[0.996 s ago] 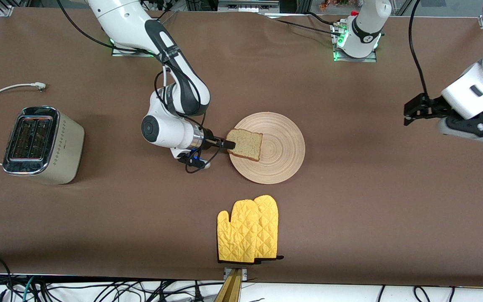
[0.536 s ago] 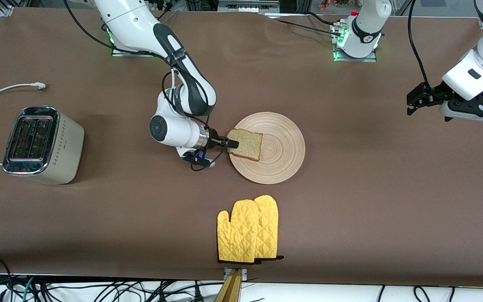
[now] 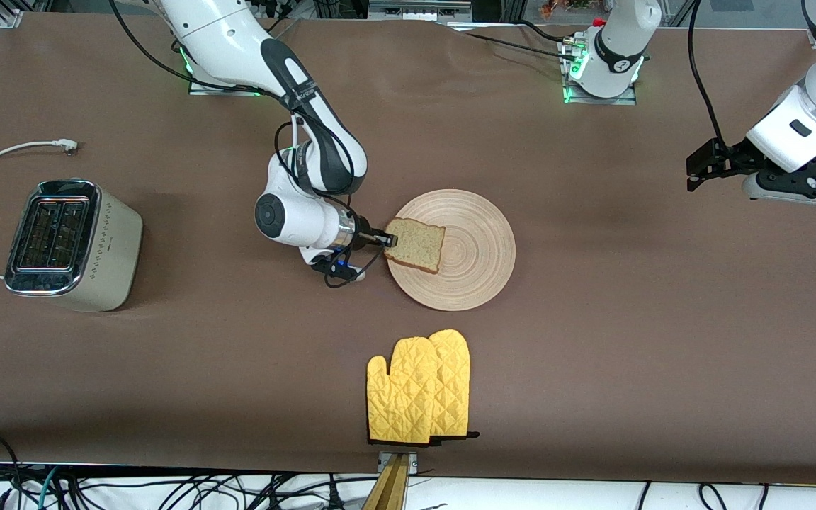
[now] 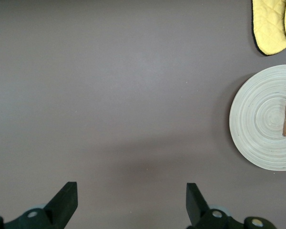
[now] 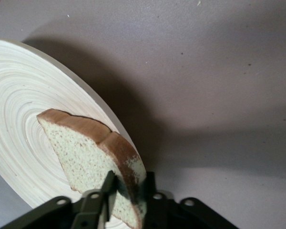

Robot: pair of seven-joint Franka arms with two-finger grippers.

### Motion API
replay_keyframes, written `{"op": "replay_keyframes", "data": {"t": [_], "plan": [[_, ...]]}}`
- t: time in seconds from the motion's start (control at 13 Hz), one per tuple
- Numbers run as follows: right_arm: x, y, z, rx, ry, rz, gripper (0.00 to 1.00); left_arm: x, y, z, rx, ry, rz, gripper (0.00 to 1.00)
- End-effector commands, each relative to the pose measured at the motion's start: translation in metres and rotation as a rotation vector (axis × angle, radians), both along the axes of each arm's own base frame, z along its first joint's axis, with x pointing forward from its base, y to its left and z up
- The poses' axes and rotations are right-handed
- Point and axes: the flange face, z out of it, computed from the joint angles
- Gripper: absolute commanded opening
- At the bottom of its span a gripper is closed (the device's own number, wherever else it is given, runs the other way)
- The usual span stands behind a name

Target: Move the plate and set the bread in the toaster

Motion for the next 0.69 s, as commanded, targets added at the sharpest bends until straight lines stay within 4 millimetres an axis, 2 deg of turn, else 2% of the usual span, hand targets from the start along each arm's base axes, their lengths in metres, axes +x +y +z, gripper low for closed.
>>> {"op": "replay_keyframes", "data": {"t": [0.0, 0.15, 0.38, 0.46, 0.54, 0.61], "plan": [[-0.007, 0.011, 0.004, 0.014, -0.003, 0.01, 0.0, 0.002, 0.001, 0.005, 0.007, 0.005, 0.006, 1.0], [-0.005, 0.013, 0.006, 0.018, -0.012, 0.016, 0.0, 0.002, 0.0, 0.006, 0.007, 0.005, 0.004, 1.0], [0.0, 0.015, 0.025, 0.029, -0.035, 0.034, 0.0, 0.001, 0.003, 0.005, 0.008, 0.012, 0.009, 1.0], [0.002, 0.014, 0.031, 0.035, -0.028, 0.04, 0.0, 0.002, 0.009, 0.004, 0.009, 0.014, 0.017, 1.0], [0.008, 0.01, 0.044, 0.044, -0.028, 0.04, 0.0, 0.004, 0.023, 0.001, 0.008, 0.019, 0.041, 1.0], [0.016, 0.001, 0.056, 0.04, -0.023, 0.051, 0.0, 0.006, 0.026, -0.002, 0.008, 0.025, 0.047, 1.0]]}}
